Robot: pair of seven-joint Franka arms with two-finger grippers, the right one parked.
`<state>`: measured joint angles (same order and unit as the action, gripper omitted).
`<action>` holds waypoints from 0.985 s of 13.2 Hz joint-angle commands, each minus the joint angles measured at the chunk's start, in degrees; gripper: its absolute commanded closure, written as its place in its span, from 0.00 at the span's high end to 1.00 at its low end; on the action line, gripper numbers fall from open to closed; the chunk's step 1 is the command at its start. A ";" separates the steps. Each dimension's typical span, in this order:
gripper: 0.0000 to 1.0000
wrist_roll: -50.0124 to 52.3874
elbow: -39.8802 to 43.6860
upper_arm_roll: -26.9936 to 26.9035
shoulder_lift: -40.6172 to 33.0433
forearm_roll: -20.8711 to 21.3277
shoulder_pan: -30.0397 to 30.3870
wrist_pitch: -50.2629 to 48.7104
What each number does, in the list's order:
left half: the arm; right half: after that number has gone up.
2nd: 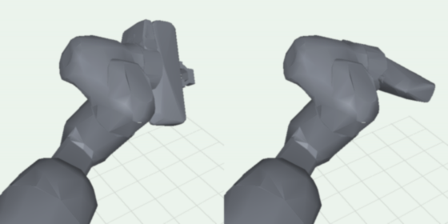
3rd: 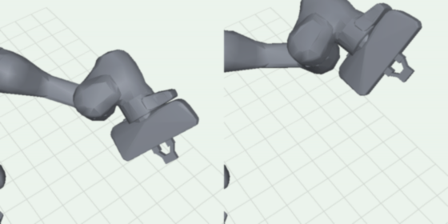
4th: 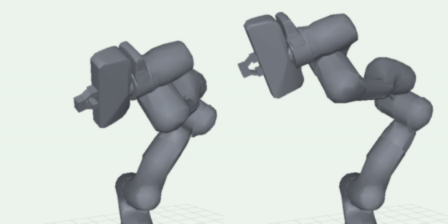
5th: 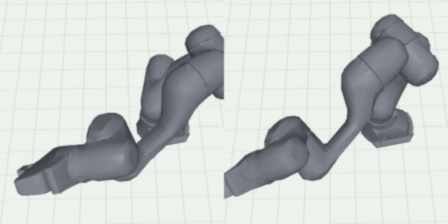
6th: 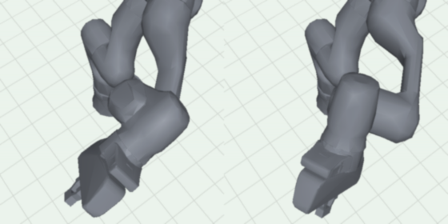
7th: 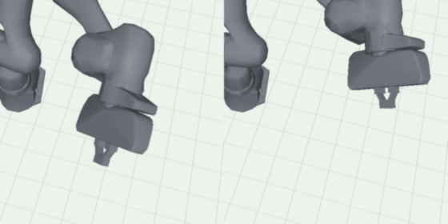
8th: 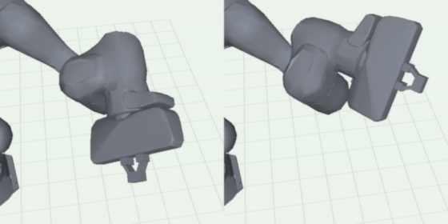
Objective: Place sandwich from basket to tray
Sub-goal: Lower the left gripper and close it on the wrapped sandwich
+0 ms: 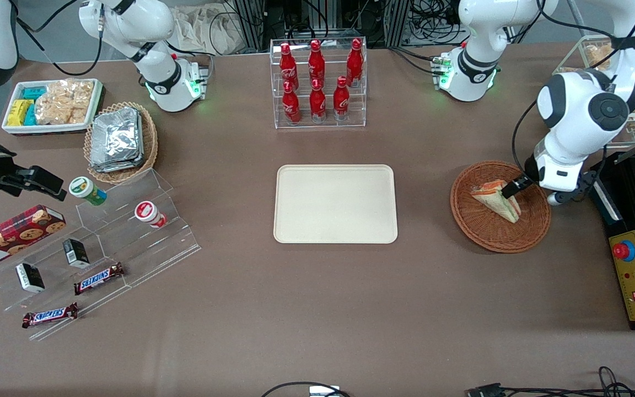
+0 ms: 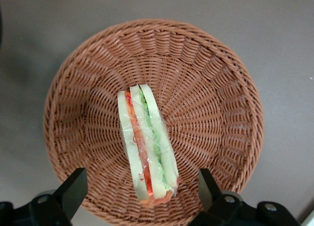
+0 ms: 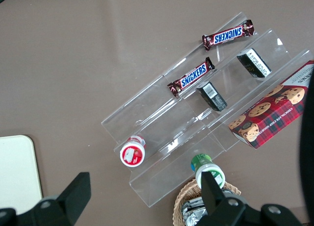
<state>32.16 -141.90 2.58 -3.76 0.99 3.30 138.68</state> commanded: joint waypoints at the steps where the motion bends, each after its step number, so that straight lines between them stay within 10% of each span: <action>1: 1.00 2.99 -3.03 -0.03 0.60 -0.37 -0.49 4.75; 13: 0.88 8.53 -5.94 0.32 6.75 -0.29 -2.07 13.54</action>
<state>39.57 -147.25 3.04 2.91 0.98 1.78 150.69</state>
